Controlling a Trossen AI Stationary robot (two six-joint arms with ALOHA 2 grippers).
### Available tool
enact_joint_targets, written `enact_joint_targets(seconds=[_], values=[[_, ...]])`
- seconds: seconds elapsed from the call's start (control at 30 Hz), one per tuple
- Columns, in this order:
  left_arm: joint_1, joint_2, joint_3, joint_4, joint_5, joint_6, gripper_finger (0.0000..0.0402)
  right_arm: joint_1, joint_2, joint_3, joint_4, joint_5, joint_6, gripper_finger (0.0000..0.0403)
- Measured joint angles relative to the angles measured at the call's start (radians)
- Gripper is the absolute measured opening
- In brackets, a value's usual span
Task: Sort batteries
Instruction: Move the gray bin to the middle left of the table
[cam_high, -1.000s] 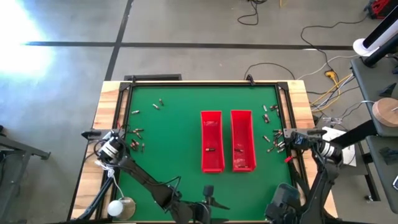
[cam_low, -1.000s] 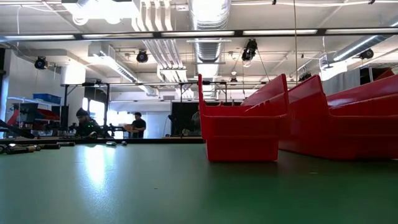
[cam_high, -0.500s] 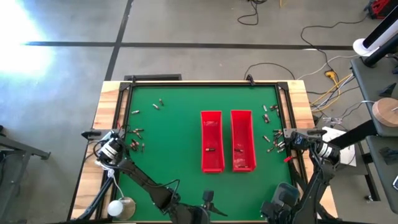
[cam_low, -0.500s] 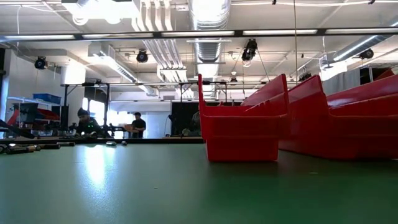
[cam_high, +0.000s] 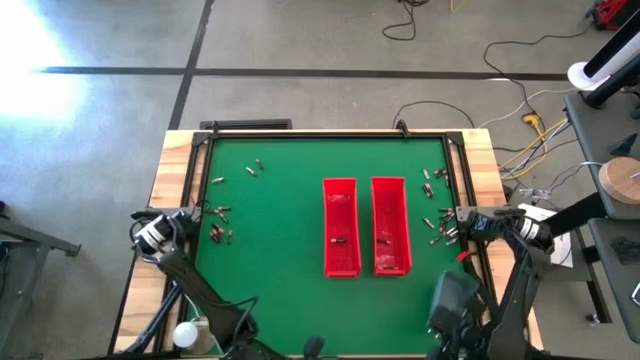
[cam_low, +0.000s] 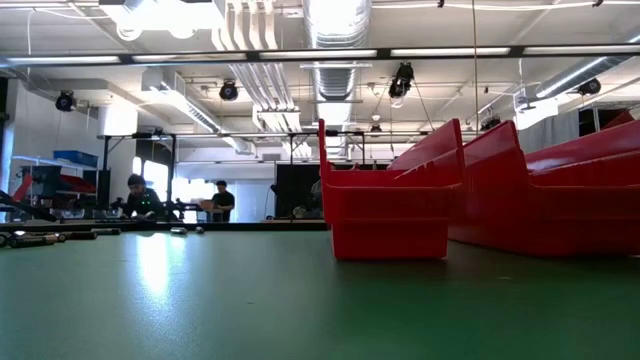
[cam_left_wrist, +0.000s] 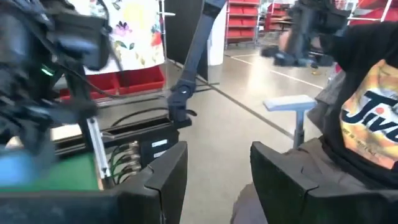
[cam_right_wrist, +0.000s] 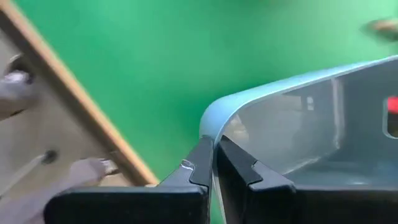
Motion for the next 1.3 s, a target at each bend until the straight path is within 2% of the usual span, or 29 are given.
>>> enact_joint_targets(seconds=[0.03,0.2,0.37,0.53,0.67,0.83,0.97,1.1,1.3], values=[[-0.003,0.001,0.000,0.004,0.000,0.000,0.0155,0.000,0.000,0.041,-0.051,0.024,0.011,0.0009],[-0.006,0.040,0.000,-0.001,0.000,-0.018,0.0155,-0.030,-0.062,0.160,-0.040,0.243,-0.043,0.0009],[-0.010,0.050,-0.001,-0.035,0.000,-0.044,0.0155,-0.090,-0.087,0.231,-0.040,0.390,-0.193,0.0009],[-0.037,-0.005,-0.001,-0.238,0.000,-0.082,0.0155,-0.174,-0.084,0.305,0.010,0.485,-0.399,0.0009],[-0.068,-0.074,0.000,-0.423,-0.012,-0.177,0.0155,-0.243,-0.066,0.337,0.184,0.541,-0.636,0.0009],[-0.136,-0.142,0.000,-0.595,-0.086,-0.270,0.0155,-0.316,-0.034,0.335,0.550,0.542,-1.035,0.0009],[-0.208,-0.199,0.000,-0.743,-0.080,-0.430,0.0155,-0.363,0.028,0.335,0.759,0.537,-1.284,0.0009],[-0.283,-0.246,0.000,-0.837,-0.095,-0.541,0.0155,-0.413,0.120,0.335,0.862,0.487,-1.392,0.0009],[-0.364,-0.283,0.000,-0.882,-0.249,-0.613,0.0155,-0.477,0.271,0.336,0.983,0.364,-1.426,0.0009]])
